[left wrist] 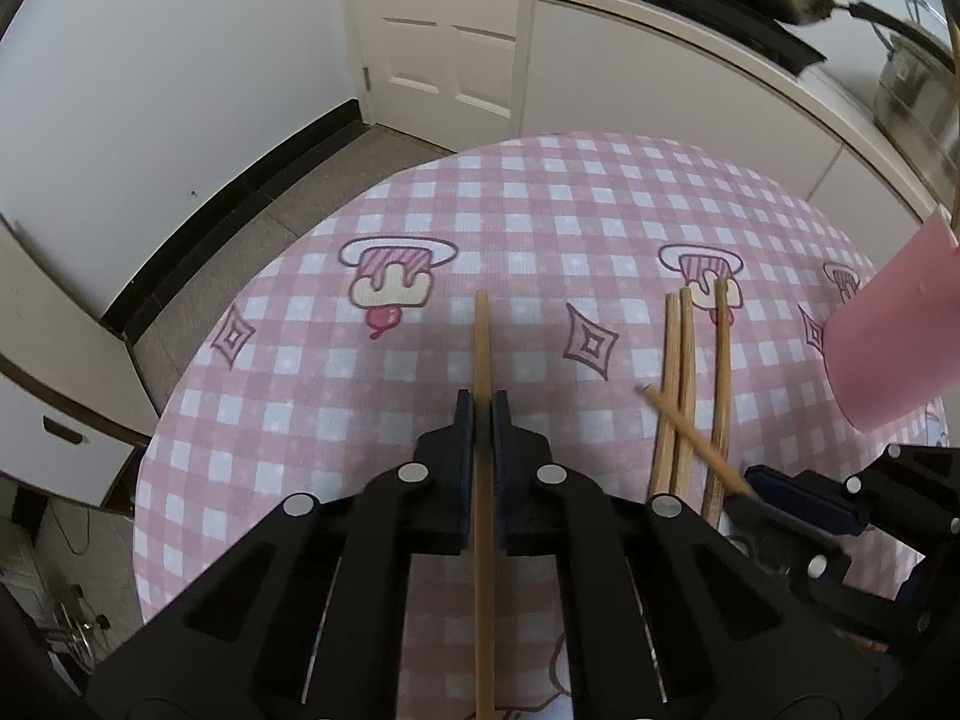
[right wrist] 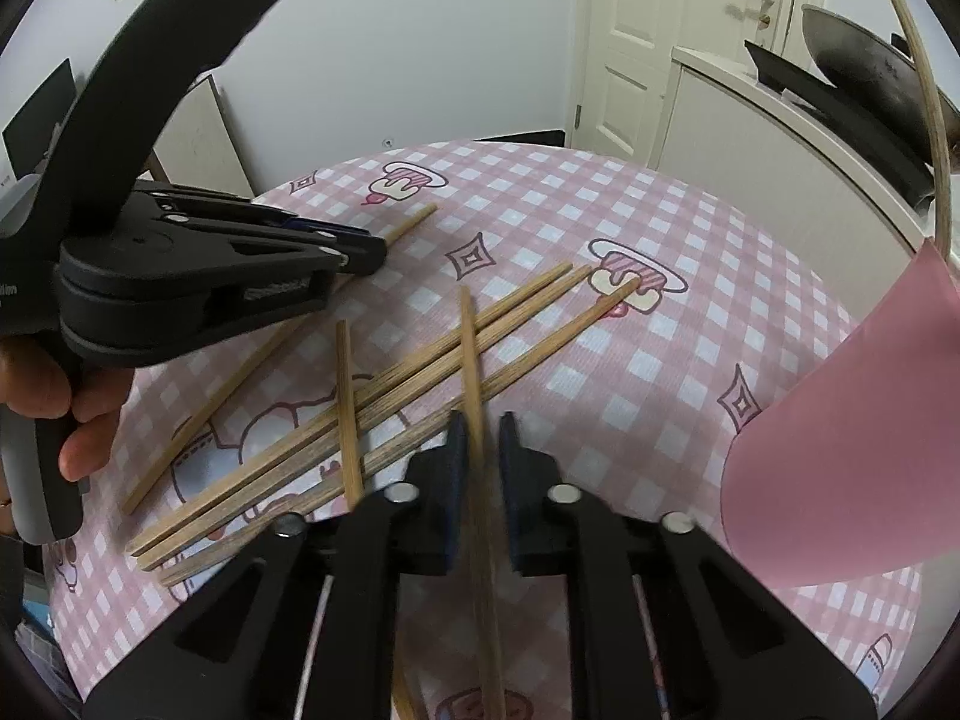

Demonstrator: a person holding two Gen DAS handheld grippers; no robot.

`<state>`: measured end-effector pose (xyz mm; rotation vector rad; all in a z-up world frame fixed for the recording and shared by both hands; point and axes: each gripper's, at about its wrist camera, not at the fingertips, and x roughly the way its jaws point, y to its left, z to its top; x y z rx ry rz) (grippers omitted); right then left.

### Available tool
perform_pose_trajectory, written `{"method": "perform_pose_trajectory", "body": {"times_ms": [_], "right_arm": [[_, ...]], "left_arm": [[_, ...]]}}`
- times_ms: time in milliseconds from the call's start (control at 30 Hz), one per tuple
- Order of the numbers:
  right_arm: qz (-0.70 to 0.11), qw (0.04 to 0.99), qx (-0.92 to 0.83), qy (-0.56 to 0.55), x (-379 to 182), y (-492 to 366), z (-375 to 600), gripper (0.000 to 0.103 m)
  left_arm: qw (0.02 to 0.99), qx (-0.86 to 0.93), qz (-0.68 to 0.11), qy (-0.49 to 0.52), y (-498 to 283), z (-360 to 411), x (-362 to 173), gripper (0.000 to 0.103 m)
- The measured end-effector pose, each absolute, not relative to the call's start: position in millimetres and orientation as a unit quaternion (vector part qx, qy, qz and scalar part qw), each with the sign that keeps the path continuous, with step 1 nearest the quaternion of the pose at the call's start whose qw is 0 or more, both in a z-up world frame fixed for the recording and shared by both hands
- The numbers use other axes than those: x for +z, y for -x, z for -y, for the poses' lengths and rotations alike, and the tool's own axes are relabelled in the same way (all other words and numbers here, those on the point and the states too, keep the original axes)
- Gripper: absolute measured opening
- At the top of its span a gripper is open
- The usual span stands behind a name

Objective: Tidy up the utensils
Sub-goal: 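Lift both held chopsticks upright and carry them over the pink cup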

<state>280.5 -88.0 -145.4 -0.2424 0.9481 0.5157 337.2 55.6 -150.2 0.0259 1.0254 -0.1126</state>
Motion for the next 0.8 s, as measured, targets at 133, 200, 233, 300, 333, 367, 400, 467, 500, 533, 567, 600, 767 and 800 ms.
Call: {"method": "perform_pose_trajectory", "body": {"times_ms": [133, 200, 233, 300, 333, 367, 400, 467, 500, 533, 567, 600, 767, 800], "right_arm": [[-0.435, 0.859, 0.247, 0.108, -139, -275, 91, 0.005], [-0.426, 0.862, 0.251, 0.109, -132, -269, 90, 0.005], [-0.420, 0.864, 0.253, 0.111, -127, -265, 89, 0.005], [-0.409, 0.868, 0.258, 0.109, -117, -258, 89, 0.005], [-0.403, 0.871, 0.260, 0.108, -112, -254, 89, 0.005], [-0.397, 0.873, 0.264, 0.106, -107, -251, 89, 0.005], [-0.389, 0.875, 0.268, 0.104, -101, -246, 89, 0.005], [-0.374, 0.880, 0.274, 0.103, -90, -238, 90, 0.005], [-0.364, 0.883, 0.277, 0.103, -83, -233, 90, 0.005], [-0.355, 0.886, 0.280, 0.102, -76, -227, 90, 0.005], [-0.347, 0.889, 0.282, 0.101, -71, -223, 90, 0.005], [-0.337, 0.892, 0.284, 0.100, -65, -218, 91, 0.005], [-0.282, 0.912, 0.285, 0.089, -37, -196, 98, 0.005], [-0.270, 0.916, 0.283, 0.087, -32, -191, 100, 0.005]], "left_arm": [[0.883, -0.054, -0.466, 0.007, -324, -68, -136, 0.006], [0.891, -0.059, -0.451, 0.011, -314, -72, -124, 0.006], [0.895, -0.061, -0.441, 0.013, -308, -73, -116, 0.006], [0.902, -0.068, -0.427, 0.018, -296, -76, -104, 0.006], [0.905, -0.073, -0.418, 0.022, -289, -78, -97, 0.006], [0.909, -0.077, -0.409, 0.024, -281, -79, -90, 0.006], [0.913, -0.079, -0.400, 0.024, -274, -79, -84, 0.006], [0.918, -0.083, -0.388, 0.026, -264, -78, -74, 0.006], [0.920, -0.086, -0.381, 0.028, -257, -79, -68, 0.006], [0.923, -0.090, -0.372, 0.032, -250, -79, -62, 0.006], [0.925, -0.092, -0.366, 0.034, -246, -80, -58, 0.006], [0.928, -0.095, -0.357, 0.038, -238, -80, -51, 0.006], [0.951, -0.106, -0.284, 0.061, -201, -78, -22, 0.006], [0.954, -0.107, -0.273, 0.062, -196, -77, -19, 0.006]]}}
